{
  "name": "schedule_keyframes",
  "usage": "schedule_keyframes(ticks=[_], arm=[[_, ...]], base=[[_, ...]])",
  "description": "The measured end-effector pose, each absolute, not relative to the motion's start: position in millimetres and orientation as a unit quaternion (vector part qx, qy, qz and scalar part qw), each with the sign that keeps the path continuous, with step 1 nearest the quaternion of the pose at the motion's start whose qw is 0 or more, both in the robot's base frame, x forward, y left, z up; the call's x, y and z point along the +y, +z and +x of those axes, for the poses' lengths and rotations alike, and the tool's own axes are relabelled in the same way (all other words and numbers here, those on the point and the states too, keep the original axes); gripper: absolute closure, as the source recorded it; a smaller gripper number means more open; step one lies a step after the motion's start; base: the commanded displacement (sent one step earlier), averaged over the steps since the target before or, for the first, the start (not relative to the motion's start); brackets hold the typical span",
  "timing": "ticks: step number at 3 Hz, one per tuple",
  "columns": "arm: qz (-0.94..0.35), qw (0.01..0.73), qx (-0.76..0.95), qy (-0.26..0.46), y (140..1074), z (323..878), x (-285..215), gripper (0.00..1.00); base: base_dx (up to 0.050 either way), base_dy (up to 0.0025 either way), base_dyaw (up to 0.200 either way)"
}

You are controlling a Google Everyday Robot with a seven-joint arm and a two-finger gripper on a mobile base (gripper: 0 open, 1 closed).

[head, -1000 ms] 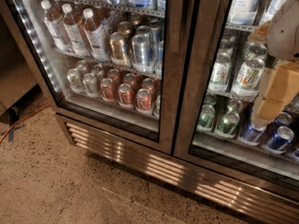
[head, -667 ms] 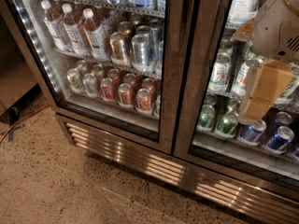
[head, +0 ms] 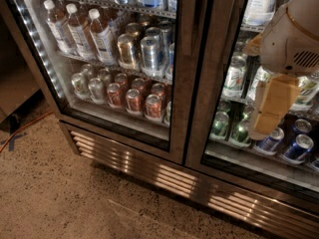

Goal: Open right fridge door

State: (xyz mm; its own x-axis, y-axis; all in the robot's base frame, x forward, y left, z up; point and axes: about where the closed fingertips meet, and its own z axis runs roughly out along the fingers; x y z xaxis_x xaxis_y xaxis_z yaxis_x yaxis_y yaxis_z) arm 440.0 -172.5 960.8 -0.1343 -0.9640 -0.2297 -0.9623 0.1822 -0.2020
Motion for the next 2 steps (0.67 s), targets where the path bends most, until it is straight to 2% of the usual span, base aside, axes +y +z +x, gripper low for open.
schedule_keyframes(ticks=[2], arm=[[-0.638, 0.117, 0.759, 0.055, 898.0, 449.0, -171.0, 0.0]], base=[[0.0, 0.0, 0.0]])
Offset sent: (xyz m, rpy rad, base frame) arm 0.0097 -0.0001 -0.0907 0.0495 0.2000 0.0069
